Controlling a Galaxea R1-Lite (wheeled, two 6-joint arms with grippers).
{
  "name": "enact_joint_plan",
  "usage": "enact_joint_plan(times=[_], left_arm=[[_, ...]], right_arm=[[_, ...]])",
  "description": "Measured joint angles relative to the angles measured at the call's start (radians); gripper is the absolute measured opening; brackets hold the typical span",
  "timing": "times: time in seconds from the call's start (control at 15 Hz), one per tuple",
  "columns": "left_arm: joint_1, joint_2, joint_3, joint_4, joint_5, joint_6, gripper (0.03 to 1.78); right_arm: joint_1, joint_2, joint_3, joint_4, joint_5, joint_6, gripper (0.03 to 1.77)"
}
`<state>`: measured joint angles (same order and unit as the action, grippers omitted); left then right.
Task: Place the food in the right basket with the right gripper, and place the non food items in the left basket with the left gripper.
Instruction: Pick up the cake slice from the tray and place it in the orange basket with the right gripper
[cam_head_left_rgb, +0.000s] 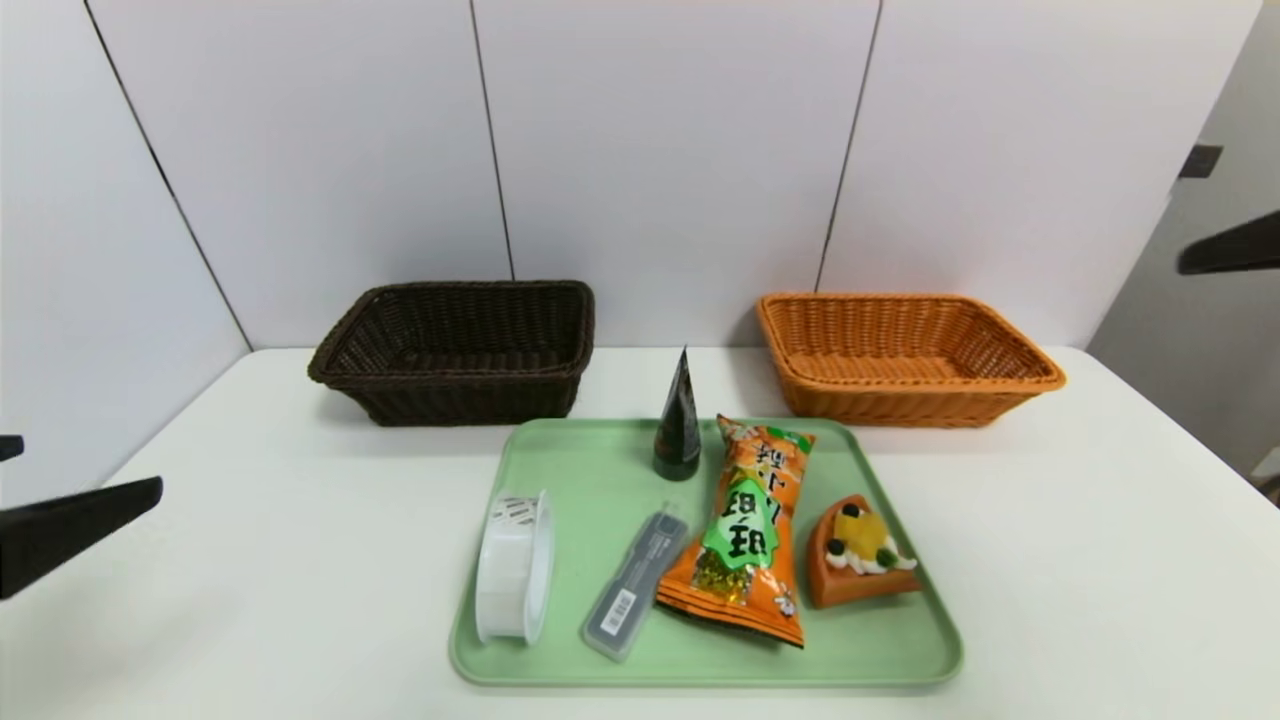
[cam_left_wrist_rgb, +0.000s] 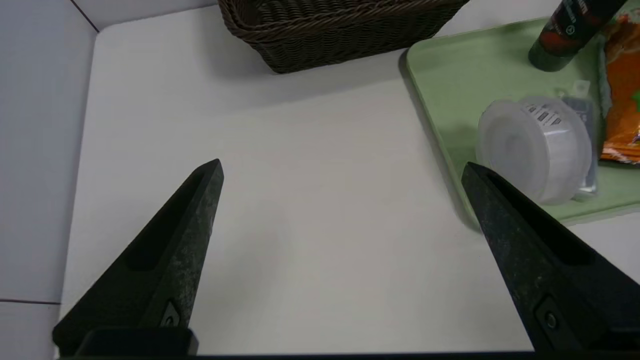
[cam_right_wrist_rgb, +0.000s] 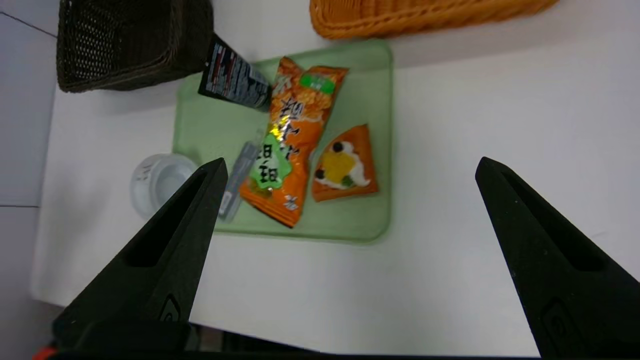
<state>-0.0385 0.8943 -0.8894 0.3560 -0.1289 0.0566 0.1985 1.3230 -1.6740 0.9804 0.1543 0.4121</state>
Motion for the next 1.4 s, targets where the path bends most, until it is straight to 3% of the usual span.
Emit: enact_joint_plan(times=[0.2,0.33,0.4,0.6,0.8,1.13,1.27,1.4], left_arm=[[-0.037,0.126,-0.140,0.116,0.013,-0.175,1.69],[-0.061,0.169,-0.153,0.077,0.019,-0.193,1.69],[-0.065,0.188,-0.150,0.038,0.018,-0.193,1.69],[-0.080,0.245,-0.178,0.009,0.018,-0.236,1.69],[-0.138,0.300,-0.219,0.010,0.056,-0.312,1.69],[-0.172,0.341,-0.221,0.011,0.073,-0.329,1.69],[-0.173,0.349,-0.221,0.008,0.072,-0.329,1.69],[-0.174,0.354,-0.223,0.009,0.073,-0.328,1.69]], right_arm=[[0.147,0.218,-0.196,0.180,0.012,0.257,1.71],[0.232,0.331,-0.245,0.212,0.024,0.378,1.71],[0.268,0.375,-0.257,0.214,0.027,0.397,1.71],[0.356,0.476,-0.272,0.196,0.006,0.407,1.71],[0.434,0.536,-0.274,0.117,-0.058,0.414,1.71],[0.598,0.580,-0.274,-0.029,-0.233,0.380,1.71],[0.628,0.593,-0.274,-0.036,-0.312,0.355,1.71],[0.634,0.603,-0.272,0.005,-0.354,0.355,1.71]])
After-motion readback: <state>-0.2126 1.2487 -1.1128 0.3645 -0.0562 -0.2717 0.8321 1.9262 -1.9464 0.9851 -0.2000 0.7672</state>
